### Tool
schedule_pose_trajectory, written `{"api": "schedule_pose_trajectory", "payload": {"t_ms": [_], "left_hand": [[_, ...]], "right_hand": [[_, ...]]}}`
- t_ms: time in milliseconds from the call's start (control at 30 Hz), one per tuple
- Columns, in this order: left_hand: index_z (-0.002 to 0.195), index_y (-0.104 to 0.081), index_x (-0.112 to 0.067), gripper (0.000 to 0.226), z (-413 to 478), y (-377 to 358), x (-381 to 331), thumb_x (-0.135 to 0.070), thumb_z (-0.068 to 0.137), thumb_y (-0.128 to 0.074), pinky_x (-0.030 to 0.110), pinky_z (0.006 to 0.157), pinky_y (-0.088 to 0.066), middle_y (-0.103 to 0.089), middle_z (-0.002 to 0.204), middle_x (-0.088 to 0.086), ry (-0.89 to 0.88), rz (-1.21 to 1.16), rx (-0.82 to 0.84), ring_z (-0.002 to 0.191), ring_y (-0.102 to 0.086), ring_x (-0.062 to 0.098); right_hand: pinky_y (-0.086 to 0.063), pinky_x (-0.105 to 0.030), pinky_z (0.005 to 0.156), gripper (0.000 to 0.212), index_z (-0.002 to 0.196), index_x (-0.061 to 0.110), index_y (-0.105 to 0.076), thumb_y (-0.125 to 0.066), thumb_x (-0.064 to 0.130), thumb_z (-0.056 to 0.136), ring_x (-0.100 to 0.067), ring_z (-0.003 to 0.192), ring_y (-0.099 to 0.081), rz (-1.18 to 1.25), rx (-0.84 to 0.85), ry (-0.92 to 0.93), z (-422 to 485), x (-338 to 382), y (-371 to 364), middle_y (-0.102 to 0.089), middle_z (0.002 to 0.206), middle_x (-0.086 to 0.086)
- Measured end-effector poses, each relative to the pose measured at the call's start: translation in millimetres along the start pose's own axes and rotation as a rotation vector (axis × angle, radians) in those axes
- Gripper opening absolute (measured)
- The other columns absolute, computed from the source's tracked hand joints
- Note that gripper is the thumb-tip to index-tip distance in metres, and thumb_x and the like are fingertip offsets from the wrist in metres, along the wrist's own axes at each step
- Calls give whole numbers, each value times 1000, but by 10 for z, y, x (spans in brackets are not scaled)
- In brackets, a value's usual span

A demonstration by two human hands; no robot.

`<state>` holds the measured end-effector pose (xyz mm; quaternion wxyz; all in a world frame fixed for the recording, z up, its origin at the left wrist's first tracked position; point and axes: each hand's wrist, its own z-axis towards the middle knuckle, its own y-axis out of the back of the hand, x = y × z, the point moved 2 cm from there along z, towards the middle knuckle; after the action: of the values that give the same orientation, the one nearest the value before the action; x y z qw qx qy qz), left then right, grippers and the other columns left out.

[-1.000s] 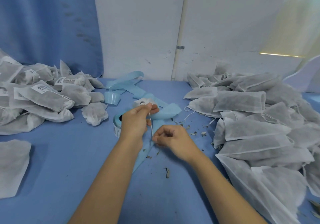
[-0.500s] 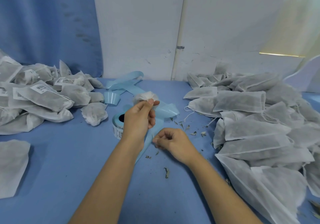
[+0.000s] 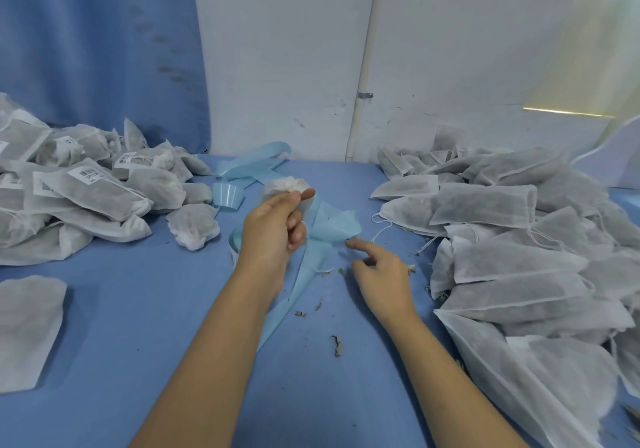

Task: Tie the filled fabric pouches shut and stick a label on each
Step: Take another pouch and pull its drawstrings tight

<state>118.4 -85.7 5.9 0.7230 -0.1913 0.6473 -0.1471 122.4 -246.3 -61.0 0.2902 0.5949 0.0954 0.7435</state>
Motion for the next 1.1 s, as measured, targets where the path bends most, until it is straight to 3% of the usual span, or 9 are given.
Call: {"api": "schedule_pose_trajectory", "payload": {"t_ms": [100, 133, 233, 333, 500, 667, 933, 1100], "left_hand": [[61, -72, -17, 49, -4, -37, 78, -3, 95, -40, 17, 40, -24, -48, 83, 8, 63, 23, 71, 38, -32, 5], [58, -72, -18, 52, -5, -48, 110, -1, 94, -39, 17, 41, -24, -47, 83, 9, 77, 41, 77, 39, -32, 6], [88, -71, -11, 36, -15, -70, 190, 3, 90, -38, 19, 43, -24, -42, 55, 0, 85, 168, 81, 41, -32, 9], [100, -68, -17, 41, -37, -82, 258, 4, 86, -35, 18, 41, -25, -31, 50, -3, 85, 312, 83, 44, -28, 11], [95, -65, -21, 41, -72, -86, 282, 5, 86, -36, 20, 42, -20, -30, 42, -11, 102, 376, 100, 43, -22, 8], [91, -57, -10, 31, -93, -140, 342, 9, 88, -33, 14, 36, -20, -31, 42, -12, 139, 427, 139, 35, -24, 2], [68, -39, -14, 25, -127, -111, 429, 6, 83, -33, 15, 35, -13, -23, 45, -4, 345, 338, 89, 34, -17, 7], [72, -38, -15, 24, -116, -119, 440, 4, 85, -30, 13, 33, -13, -21, 42, -6, 395, 275, 120, 31, -16, 6]], "right_hand": [[-38, -10, 61, 40, 113, 21, -68, -48, -2, 88, -1, 58, -50, 100, -56, 7, -15, 53, 5, -68, 89, 9], [-40, -14, 64, 35, 110, 22, -69, -49, 1, 90, -1, 64, -53, 151, -69, -5, -14, 86, 13, -70, 96, 10], [-41, -15, 57, 22, 86, 19, -71, -53, 10, 94, -6, 65, -55, 426, -9, -72, -10, 247, 60, -72, 80, 7], [-43, -10, 59, 22, 77, 20, -73, -57, 17, 92, -2, 67, -57, 493, 157, -18, -29, 444, 86, -70, 71, 4], [-43, -6, 63, 12, 79, 18, -71, -66, 11, 87, 7, 67, -61, 448, 196, -25, -33, 520, 32, -68, 69, 15], [-43, -16, 63, 14, 71, 15, -71, -67, 11, 84, -8, 72, -58, 473, 146, -148, -42, 480, 33, -66, 73, -1], [-43, -13, 56, 14, 66, 6, -67, -68, 5, 79, -12, 65, -54, 603, 103, -276, -82, 469, 31, -61, 62, -2], [-44, -14, 56, 15, 65, 10, -69, -67, 5, 79, -10, 63, -58, 667, 109, -353, -78, 469, 19, -66, 60, 2]]}}
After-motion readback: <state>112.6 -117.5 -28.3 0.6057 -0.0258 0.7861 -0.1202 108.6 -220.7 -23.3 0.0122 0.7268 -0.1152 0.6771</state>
